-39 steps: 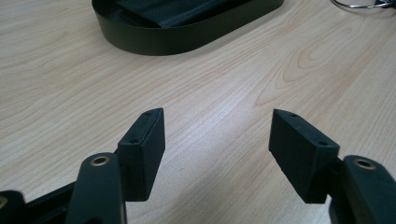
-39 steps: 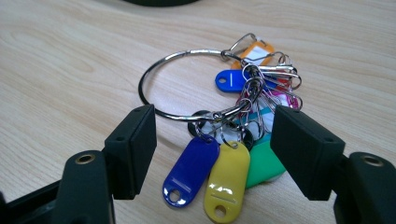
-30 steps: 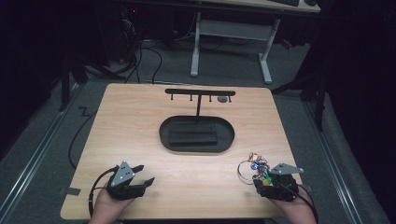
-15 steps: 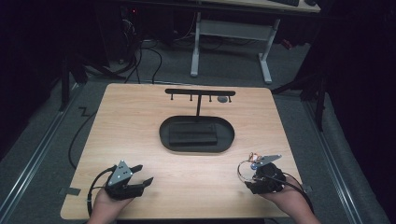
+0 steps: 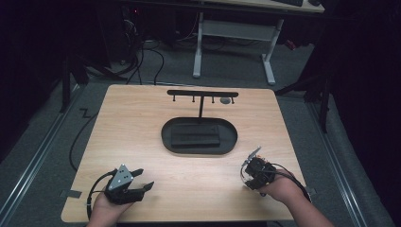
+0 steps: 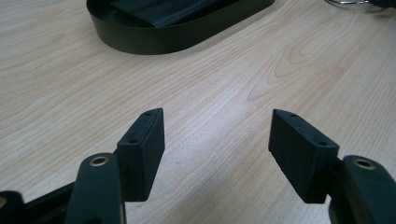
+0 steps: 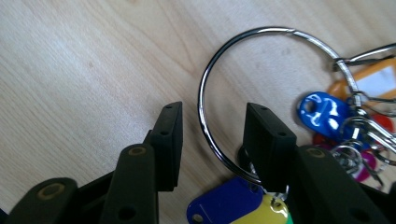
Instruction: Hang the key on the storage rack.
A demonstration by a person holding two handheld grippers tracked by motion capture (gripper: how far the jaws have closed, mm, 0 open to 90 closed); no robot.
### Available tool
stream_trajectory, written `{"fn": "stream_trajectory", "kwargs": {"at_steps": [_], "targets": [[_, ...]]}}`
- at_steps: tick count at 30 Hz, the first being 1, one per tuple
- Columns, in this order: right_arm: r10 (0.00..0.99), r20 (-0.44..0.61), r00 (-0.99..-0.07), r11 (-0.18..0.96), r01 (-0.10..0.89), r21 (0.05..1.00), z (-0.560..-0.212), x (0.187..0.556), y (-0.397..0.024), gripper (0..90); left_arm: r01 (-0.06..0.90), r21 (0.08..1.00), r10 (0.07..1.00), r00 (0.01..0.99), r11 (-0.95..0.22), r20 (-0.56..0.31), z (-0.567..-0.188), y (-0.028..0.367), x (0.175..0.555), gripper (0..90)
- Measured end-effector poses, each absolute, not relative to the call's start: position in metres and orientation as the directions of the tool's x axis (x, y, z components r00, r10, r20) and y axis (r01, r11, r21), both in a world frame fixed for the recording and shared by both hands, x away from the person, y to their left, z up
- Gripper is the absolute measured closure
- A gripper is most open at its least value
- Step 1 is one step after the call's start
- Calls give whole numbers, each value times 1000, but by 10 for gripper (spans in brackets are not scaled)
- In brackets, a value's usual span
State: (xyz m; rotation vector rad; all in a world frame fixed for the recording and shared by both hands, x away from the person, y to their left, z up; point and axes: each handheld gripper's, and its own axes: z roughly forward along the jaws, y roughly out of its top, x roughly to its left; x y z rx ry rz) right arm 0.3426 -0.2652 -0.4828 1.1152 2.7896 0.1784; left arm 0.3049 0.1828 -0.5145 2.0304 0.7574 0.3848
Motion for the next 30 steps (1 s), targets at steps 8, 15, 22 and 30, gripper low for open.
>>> {"fn": "stream_trajectory", "kwargs": {"at_steps": [8, 15, 22, 30], "targets": [[667, -71, -742, 744, 658, 117, -487, 347, -263, 796, 366, 834, 642, 766, -413, -18, -516, 183, 305, 371], [663, -69, -746, 747, 653, 121, -478, 345, -265, 862, 365, 828, 634, 773, -426, -14, -517, 181, 305, 372], [676, -70, -733, 734, 663, 143, -452, 341, -271, 864, 361, 825, 627, 779, -434, -11, -518, 179, 305, 372], [682, -122, -721, 731, 668, 135, -423, 335, -279, 869, 359, 825, 626, 779, -436, -9, -517, 180, 305, 372]]}}
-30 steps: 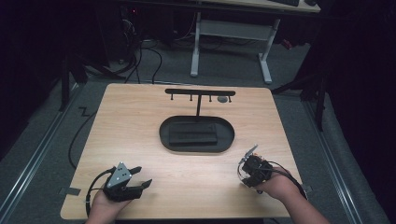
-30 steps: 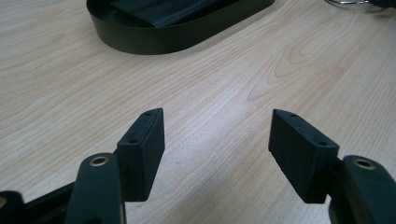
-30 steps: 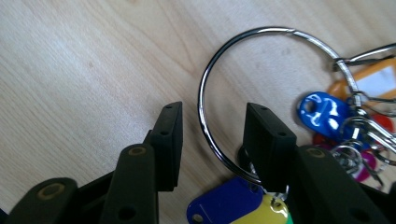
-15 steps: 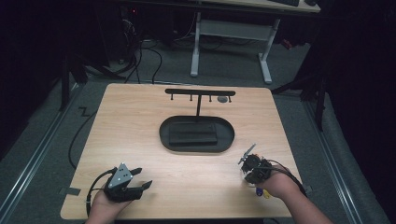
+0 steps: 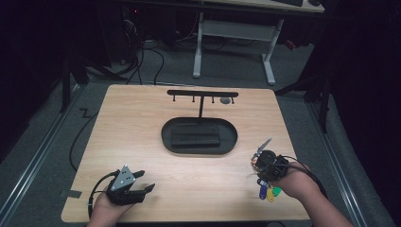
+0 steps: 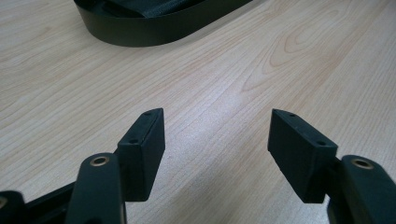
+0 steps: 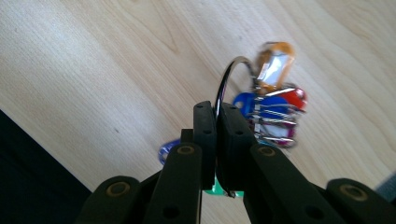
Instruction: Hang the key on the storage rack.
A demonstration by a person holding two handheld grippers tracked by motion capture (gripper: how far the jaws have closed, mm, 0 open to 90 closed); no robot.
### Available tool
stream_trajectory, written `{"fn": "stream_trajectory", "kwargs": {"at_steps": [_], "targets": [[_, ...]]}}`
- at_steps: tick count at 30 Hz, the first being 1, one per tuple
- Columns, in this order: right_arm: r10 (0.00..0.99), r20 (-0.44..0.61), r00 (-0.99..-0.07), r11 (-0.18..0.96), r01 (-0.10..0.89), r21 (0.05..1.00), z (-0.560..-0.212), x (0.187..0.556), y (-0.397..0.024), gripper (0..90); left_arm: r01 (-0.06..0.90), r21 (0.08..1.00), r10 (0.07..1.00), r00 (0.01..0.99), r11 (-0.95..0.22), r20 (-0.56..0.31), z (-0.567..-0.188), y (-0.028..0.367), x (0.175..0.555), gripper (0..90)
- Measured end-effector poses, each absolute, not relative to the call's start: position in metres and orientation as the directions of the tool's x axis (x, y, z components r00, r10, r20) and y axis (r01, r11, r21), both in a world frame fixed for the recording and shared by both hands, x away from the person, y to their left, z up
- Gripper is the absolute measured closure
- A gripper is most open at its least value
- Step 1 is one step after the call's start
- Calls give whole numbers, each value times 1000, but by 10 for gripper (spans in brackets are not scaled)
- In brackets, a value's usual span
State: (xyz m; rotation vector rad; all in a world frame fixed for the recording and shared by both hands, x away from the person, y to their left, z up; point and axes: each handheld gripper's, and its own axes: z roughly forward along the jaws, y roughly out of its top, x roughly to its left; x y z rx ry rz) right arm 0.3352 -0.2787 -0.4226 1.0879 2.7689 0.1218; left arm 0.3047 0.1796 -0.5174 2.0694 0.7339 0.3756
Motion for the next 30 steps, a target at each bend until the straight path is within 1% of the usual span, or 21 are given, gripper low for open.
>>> {"fn": "stream_trajectory", "kwargs": {"at_steps": [4, 9, 22, 30], "targets": [[686, -158, -711, 728, 671, 141, -407, 332, -285, 872, 363, 825, 628, 778, -434, -12, -517, 180, 305, 372], [690, -177, -702, 723, 676, 140, -394, 330, -290, 872, 366, 824, 629, 777, -433, -14, -518, 180, 305, 371], [719, -158, -677, 694, 707, 132, -370, 330, -297, 874, 371, 828, 631, 775, -420, -26, -518, 181, 306, 365], [722, -170, -671, 692, 707, 149, -345, 330, -295, 874, 374, 827, 633, 774, -420, -29, -518, 181, 306, 363]]}}
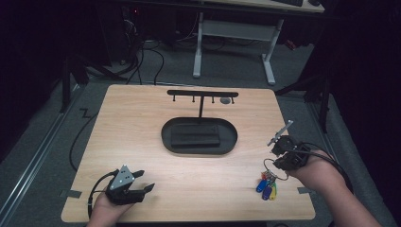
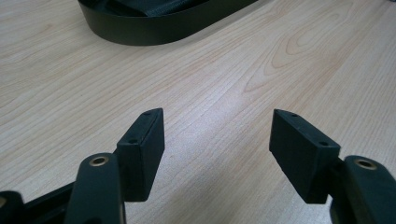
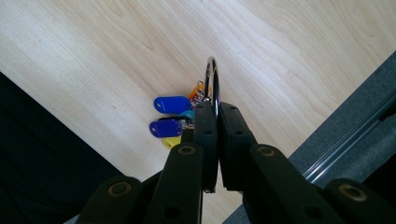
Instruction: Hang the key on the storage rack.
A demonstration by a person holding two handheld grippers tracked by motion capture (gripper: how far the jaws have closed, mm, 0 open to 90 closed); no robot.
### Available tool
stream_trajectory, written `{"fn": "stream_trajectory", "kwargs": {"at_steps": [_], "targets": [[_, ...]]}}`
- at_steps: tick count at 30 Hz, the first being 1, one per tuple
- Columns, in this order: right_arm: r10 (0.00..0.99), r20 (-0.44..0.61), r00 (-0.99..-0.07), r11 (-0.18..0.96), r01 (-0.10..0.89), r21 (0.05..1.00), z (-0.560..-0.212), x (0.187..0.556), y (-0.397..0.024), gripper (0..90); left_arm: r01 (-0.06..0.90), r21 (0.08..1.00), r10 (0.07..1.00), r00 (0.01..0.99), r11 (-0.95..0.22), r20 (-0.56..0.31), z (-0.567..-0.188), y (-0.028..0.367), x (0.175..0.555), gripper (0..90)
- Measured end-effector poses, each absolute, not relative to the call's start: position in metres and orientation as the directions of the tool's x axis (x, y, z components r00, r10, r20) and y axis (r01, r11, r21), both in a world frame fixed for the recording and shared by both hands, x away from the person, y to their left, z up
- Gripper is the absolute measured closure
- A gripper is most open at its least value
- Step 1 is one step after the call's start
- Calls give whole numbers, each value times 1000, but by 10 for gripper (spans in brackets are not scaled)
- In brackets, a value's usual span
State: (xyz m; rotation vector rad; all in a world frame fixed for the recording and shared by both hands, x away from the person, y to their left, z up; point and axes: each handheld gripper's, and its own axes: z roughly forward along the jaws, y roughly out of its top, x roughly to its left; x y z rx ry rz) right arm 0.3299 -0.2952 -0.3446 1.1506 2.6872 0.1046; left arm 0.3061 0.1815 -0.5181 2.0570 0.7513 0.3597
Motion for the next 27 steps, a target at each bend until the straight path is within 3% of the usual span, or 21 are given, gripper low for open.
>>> {"fn": "stream_trajectory", "kwargs": {"at_steps": [27], "targets": [[722, -173, -671, 692, 693, 203, -301, 349, -281, 874, 369, 834, 627, 778, -409, -38, -518, 181, 306, 350]]}}
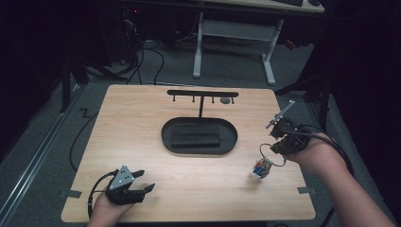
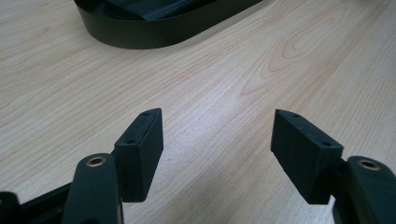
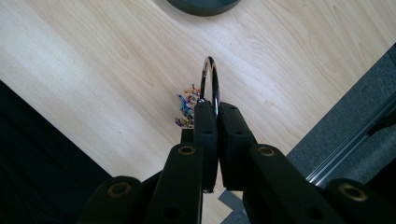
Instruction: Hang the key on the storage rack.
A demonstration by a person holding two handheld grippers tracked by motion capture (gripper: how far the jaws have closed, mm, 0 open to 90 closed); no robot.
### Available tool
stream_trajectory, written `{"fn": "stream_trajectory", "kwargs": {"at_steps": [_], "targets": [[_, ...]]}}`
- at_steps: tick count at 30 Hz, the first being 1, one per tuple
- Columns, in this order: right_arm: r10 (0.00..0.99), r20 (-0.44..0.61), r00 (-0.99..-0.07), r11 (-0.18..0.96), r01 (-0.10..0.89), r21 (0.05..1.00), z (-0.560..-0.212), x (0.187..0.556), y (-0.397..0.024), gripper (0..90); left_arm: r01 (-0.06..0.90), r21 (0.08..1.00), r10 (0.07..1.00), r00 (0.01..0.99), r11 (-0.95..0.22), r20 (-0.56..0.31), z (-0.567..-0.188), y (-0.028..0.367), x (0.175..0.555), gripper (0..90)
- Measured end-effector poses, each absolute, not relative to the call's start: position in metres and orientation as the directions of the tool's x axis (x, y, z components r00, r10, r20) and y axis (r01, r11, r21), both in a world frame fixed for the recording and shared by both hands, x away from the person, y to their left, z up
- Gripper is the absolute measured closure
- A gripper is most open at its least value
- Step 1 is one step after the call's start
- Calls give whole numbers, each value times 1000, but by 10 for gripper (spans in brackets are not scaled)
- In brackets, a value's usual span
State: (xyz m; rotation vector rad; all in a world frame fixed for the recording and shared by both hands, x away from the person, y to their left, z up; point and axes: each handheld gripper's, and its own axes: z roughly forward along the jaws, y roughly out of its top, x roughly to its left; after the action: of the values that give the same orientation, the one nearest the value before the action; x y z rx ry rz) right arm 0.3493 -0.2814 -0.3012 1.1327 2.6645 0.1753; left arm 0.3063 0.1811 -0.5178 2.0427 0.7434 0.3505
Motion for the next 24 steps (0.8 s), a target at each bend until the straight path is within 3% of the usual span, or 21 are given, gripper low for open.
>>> {"fn": "stream_trajectory", "kwargs": {"at_steps": [24], "targets": [[720, -179, -670, 692, 675, 256, -289, 405, -250, 875, 361, 832, 613, 789, -421, -32, -519, 181, 306, 351]]}}
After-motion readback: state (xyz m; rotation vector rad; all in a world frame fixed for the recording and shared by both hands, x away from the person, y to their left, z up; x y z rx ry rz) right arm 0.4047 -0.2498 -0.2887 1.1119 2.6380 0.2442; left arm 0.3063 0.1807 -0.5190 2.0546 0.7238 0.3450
